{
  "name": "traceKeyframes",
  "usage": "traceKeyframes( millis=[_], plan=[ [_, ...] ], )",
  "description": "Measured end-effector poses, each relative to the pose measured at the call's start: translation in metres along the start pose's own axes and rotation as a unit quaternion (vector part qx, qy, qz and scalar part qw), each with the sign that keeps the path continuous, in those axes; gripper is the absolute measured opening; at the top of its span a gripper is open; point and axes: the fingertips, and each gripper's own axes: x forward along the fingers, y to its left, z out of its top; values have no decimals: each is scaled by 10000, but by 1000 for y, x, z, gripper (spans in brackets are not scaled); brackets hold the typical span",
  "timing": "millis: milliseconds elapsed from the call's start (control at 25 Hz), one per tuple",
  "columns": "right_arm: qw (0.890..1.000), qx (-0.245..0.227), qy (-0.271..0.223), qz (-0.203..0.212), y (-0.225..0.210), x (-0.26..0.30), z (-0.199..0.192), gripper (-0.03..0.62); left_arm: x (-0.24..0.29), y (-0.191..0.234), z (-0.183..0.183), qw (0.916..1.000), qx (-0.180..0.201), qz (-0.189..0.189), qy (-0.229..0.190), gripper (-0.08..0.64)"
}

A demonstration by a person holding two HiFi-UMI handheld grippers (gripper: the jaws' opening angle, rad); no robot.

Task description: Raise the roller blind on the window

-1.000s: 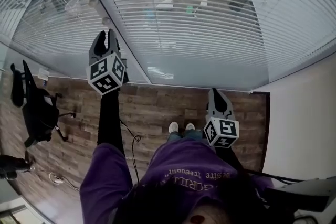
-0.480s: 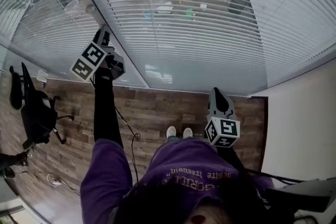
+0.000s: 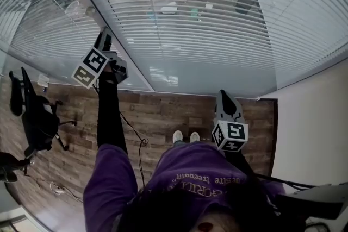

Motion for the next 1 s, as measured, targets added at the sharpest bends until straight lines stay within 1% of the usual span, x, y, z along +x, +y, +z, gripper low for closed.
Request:
traceKeyframes(
  millis=[160,280,360,440,600,680,720,760,880,1000],
  plan=[
    [10000,0,-1,-5,1,-2,0,-3,0,-2,1,9966,798,71,177,123],
    [10000,-10,2,4,3,-2,0,-3,1,-2,1,9920,1230,104,260,123],
    [10000,-18,-3,0,3,-2,1,-3,2,-2,0,9873,1547,143,325,123],
    [10000,-24,-7,-12,3,-2,1,-3,2,-3,-2,9785,2018,198,378,123],
    [10000,-44,-26,-36,1,-2,2,-3,2,-5,-2,9556,2904,304,387,121],
    [10000,-59,-31,-37,1,-2,3,-3,2,-5,-3,9423,3305,368,374,121],
    [10000,-65,-32,-42,1,-2,3,-3,2,-6,-3,9337,3538,406,376,121],
    [10000,-70,-33,-47,1,-2,3,-3,2,-6,-4,9230,3804,444,387,121],
    [9999,-78,-27,-64,0,-3,1,-3,3,-6,-8,8828,4643,544,463,121],
    [9999,-76,-19,-74,0,-3,0,-3,3,-5,-11,8452,5280,638,522,121]
  ],
)
